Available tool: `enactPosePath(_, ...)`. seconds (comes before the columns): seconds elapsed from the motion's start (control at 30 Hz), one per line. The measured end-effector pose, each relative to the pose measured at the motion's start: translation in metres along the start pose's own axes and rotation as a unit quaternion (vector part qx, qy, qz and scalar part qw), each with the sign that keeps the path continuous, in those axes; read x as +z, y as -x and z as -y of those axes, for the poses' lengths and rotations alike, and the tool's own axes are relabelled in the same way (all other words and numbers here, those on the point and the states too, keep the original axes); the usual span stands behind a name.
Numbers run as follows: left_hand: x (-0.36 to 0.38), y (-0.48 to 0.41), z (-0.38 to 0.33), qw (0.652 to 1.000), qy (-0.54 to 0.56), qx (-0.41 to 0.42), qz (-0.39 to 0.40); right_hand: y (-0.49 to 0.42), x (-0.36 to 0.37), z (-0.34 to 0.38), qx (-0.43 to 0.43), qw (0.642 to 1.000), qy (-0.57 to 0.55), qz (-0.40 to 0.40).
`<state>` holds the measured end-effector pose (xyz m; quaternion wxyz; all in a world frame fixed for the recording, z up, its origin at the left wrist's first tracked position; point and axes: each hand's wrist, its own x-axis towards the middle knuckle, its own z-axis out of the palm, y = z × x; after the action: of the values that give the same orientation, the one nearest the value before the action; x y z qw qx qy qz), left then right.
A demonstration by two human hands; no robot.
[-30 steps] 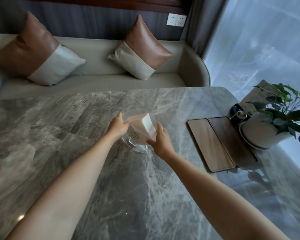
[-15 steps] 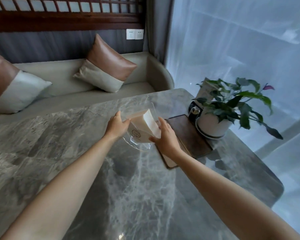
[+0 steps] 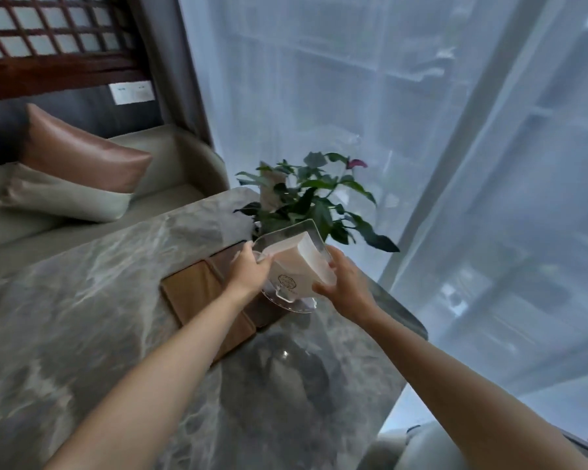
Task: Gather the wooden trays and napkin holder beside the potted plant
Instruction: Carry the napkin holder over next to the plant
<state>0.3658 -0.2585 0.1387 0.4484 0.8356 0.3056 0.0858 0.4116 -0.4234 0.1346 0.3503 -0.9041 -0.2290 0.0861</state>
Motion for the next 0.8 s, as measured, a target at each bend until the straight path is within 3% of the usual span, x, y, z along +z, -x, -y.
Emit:
enactPosePath(0.4,0.145,-0.005,-0.052,0.993,-0.009,-0.008,0.12,0.005,-0.064,-0.134,0.092,0.995,-0.002,-0.028)
enactPosePath(0.8,0.213,-0.001,-0.067,0.986,0.002,-0.032,0.165,0.014,-0.084,-0.189,0.162,0.986,-0.024,-0.028)
